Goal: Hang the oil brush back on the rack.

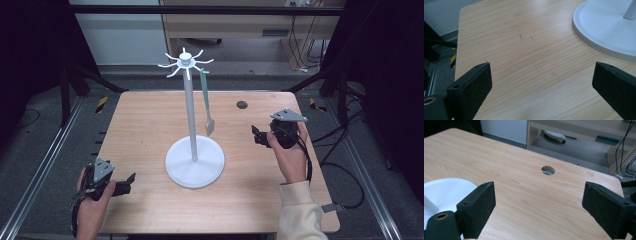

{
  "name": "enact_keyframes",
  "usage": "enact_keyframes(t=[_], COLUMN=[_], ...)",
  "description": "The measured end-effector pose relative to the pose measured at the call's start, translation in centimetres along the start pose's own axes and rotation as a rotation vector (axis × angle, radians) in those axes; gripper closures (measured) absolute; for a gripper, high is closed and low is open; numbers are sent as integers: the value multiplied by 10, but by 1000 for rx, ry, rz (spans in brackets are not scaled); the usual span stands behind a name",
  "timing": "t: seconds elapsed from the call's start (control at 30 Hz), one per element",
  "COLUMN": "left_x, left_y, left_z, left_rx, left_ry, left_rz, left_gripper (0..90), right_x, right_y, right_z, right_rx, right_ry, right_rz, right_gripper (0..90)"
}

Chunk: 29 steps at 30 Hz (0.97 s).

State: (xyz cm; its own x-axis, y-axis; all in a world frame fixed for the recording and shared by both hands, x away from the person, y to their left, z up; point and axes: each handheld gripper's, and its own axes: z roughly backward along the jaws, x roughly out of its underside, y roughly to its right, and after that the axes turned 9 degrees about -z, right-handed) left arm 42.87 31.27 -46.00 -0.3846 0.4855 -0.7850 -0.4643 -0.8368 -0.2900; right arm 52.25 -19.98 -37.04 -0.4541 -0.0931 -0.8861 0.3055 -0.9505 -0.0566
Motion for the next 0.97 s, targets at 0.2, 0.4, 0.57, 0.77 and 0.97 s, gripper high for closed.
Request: enact_keyframes(t=[0.2, 0.4, 0.57, 0.77, 0.97], left_x=[0, 0, 0, 0, 0], left_y=[0, 0, 0, 0, 1], left_z=[0, -1, -1, -1, -2], left_rx=[3, 4, 4, 5, 3], left_ry=[-2, -4, -3, -7, -4], left_rz=[-2, -3, -3, -8, -10], left_gripper=[22, 22, 22, 22, 22], right_x=[12, 26, 40, 52, 64], right_y=[6, 10, 11, 10, 9], right_z=[-8, -19, -30, -42, -52], right_rx=[-3, -8, -19, -36, -58], right_ry=[-21, -52, -94, -150, -191], right_rz=[-4, 3, 22, 25, 18], right_gripper=[121, 125, 128, 130, 132])
